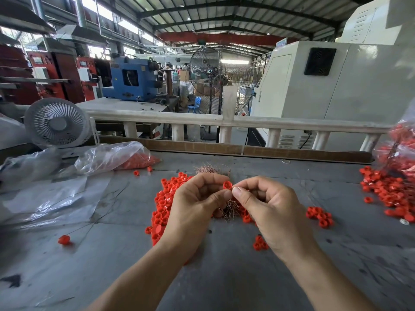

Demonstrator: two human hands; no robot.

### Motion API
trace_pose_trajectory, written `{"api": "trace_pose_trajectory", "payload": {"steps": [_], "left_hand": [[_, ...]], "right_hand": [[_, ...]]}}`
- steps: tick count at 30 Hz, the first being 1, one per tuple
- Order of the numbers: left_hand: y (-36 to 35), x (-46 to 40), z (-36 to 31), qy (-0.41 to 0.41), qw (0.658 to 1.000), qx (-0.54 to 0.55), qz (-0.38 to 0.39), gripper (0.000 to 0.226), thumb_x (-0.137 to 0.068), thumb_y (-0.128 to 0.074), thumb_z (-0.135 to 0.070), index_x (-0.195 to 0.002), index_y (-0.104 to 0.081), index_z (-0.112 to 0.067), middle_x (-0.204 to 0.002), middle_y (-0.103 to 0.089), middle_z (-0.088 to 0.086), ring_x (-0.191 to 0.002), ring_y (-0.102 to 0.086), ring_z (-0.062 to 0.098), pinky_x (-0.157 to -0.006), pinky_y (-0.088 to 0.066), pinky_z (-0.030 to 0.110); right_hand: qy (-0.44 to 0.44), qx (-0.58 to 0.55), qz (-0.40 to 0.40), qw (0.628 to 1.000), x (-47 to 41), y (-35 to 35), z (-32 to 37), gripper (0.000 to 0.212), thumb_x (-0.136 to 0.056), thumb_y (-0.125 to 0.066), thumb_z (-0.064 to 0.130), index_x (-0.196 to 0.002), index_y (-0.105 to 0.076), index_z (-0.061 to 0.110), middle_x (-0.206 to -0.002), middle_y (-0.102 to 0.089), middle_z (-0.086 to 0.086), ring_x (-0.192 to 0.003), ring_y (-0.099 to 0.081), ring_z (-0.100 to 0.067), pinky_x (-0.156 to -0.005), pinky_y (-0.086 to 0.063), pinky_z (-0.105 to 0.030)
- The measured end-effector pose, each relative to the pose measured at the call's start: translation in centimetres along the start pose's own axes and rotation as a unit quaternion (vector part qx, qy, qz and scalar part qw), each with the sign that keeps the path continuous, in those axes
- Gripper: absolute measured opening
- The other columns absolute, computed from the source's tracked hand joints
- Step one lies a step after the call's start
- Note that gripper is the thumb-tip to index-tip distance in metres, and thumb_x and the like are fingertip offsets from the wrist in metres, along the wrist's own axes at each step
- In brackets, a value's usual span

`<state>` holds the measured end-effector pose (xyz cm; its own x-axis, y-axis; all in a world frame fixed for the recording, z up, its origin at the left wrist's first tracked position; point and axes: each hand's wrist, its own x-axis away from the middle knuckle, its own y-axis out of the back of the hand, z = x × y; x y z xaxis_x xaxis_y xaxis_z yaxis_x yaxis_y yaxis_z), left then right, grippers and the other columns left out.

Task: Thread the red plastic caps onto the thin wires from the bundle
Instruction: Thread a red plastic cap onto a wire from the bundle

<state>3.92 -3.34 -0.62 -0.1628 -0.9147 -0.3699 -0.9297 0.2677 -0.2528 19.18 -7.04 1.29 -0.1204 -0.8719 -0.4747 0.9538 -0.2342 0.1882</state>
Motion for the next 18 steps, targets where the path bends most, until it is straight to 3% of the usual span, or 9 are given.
{"api": "trace_pose_trajectory", "payload": {"steps": [7,11,14,18], "left_hand": [[-0.12,-0.02,0.32,0.013,1.0,0.01,-0.008,0.02,-0.079,-0.075,-0.017,-0.098,-0.079,-0.017,-0.082,-0.074,0.012,-0.074,-0.068,0.018,-0.071,-0.056,0.023],[0.03,-0.06,0.19,0.034,0.999,0.026,0.01,0.024,-0.078,-0.076,-0.016,-0.101,-0.079,-0.016,-0.081,-0.074,0.006,-0.07,-0.065,0.013,-0.065,-0.054,0.021],[0.04,-0.05,0.17,0.039,0.999,0.015,0.022,0.027,-0.078,-0.076,-0.018,-0.104,-0.079,-0.014,-0.08,-0.073,0.002,-0.068,-0.062,0.01,-0.062,-0.053,0.02],[-0.01,-0.04,0.17,0.026,1.0,0.007,0.015,0.022,-0.077,-0.077,-0.016,-0.099,-0.079,-0.015,-0.078,-0.073,0.002,-0.067,-0.062,0.009,-0.059,-0.053,0.021]], "right_hand": [[-0.004,-0.008,-0.021,1.0,-0.28,0.24,-0.38,0.008,-0.09,-0.076,0.02,-0.083,-0.076,0.023,-0.069,-0.072,-0.006,-0.061,-0.061,-0.015,-0.061,-0.051,-0.031],[0.004,0.003,-0.014,1.0,-0.27,0.32,-0.45,0.009,-0.09,-0.077,0.021,-0.082,-0.076,0.025,-0.07,-0.071,-0.009,-0.063,-0.062,-0.027,-0.06,-0.051,-0.039],[0.014,0.006,-0.015,1.0,-0.36,0.45,-0.42,0.011,-0.09,-0.077,0.019,-0.081,-0.076,0.026,-0.069,-0.071,-0.007,-0.063,-0.064,-0.024,-0.06,-0.051,-0.033],[0.019,0.023,-0.016,0.999,-0.4,0.44,-0.5,0.01,-0.089,-0.078,0.022,-0.081,-0.076,0.028,-0.07,-0.072,-0.007,-0.07,-0.066,-0.032,-0.063,-0.053,-0.041]]}}
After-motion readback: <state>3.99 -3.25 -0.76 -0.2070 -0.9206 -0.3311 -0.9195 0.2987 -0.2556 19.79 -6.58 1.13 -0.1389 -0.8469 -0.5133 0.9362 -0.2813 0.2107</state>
